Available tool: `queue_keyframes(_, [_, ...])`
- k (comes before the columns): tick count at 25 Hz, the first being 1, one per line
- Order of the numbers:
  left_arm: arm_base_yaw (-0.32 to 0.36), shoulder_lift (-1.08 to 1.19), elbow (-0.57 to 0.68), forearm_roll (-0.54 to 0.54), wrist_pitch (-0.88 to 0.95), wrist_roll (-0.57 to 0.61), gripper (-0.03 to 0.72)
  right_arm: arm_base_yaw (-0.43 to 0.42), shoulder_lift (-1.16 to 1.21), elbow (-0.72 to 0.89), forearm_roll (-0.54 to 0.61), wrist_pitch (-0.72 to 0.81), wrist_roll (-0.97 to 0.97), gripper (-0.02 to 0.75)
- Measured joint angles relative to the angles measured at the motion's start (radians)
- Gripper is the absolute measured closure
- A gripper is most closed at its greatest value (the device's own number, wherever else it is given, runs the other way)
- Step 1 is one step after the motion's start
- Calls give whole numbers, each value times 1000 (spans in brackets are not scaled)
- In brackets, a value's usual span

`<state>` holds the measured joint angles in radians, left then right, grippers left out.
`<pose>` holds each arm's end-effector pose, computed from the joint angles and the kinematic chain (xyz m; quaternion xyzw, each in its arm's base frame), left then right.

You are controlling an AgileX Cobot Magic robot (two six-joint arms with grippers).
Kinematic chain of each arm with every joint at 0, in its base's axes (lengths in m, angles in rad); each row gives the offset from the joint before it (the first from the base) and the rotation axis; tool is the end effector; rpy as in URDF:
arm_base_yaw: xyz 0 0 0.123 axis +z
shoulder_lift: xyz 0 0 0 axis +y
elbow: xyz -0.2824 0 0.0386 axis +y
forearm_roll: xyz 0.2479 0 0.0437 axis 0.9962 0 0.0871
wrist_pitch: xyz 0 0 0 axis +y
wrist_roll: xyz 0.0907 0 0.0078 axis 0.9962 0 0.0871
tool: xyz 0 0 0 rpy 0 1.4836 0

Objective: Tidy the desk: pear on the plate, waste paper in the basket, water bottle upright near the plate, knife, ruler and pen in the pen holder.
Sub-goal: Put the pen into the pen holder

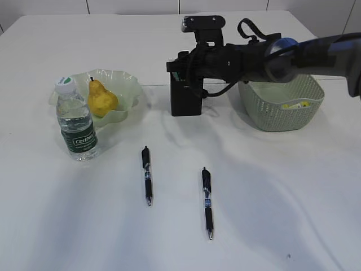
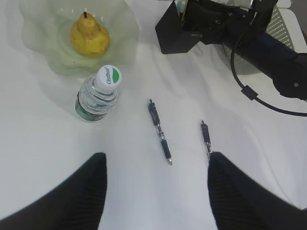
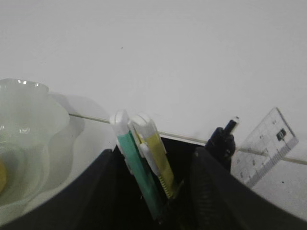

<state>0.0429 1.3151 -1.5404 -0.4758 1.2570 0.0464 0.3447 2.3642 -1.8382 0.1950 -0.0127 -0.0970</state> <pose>0.2496 -0.0290 0.4393 0.0015 0.9246 -0.2221 0.3096 0.5154 0.1848 0.1691 -0.1028 0.8344 0.1179 0.5285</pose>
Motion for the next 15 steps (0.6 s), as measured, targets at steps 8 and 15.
queue_keyframes(8, [0,0,0,-9,0,0,221,0,-93,-70,-2,220,-2,330])
queue_keyframes(15, [0,0,0,-37,0,0,221,0,-162,-89,-14,463,-36,330])
